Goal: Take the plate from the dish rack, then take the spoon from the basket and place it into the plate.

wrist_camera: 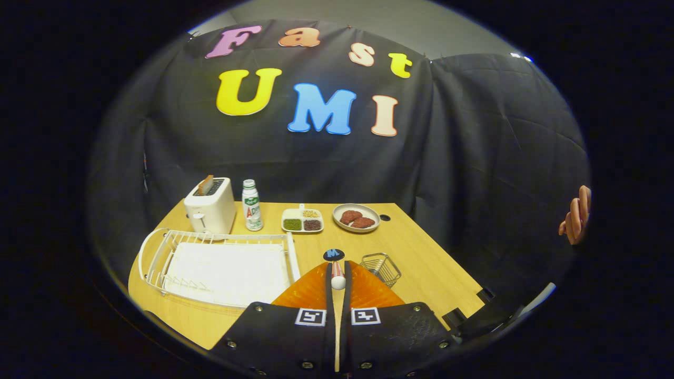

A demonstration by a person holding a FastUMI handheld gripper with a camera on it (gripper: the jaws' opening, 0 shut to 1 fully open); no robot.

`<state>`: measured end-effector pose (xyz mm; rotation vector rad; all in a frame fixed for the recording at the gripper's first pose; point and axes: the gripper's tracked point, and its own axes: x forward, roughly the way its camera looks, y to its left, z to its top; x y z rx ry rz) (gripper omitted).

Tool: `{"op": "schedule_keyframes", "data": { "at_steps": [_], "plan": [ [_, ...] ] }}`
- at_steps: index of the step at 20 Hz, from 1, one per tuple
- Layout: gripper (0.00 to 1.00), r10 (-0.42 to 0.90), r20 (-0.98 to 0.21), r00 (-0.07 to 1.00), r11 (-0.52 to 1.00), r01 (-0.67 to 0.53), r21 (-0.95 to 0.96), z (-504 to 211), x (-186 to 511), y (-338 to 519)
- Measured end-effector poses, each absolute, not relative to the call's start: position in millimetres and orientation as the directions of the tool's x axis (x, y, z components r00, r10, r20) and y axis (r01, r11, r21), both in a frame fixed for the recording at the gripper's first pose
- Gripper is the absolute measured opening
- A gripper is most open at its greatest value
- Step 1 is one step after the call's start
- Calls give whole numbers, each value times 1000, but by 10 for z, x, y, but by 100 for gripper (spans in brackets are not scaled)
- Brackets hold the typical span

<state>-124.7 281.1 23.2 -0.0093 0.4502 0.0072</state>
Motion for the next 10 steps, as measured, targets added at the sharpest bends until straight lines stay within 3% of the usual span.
{"op": "schedule_keyframes", "data": {
  "at_steps": [10],
  "plan": [
    [3,284,-456,844,947,-322,-5,59,-2211,3550]
  ]
}}
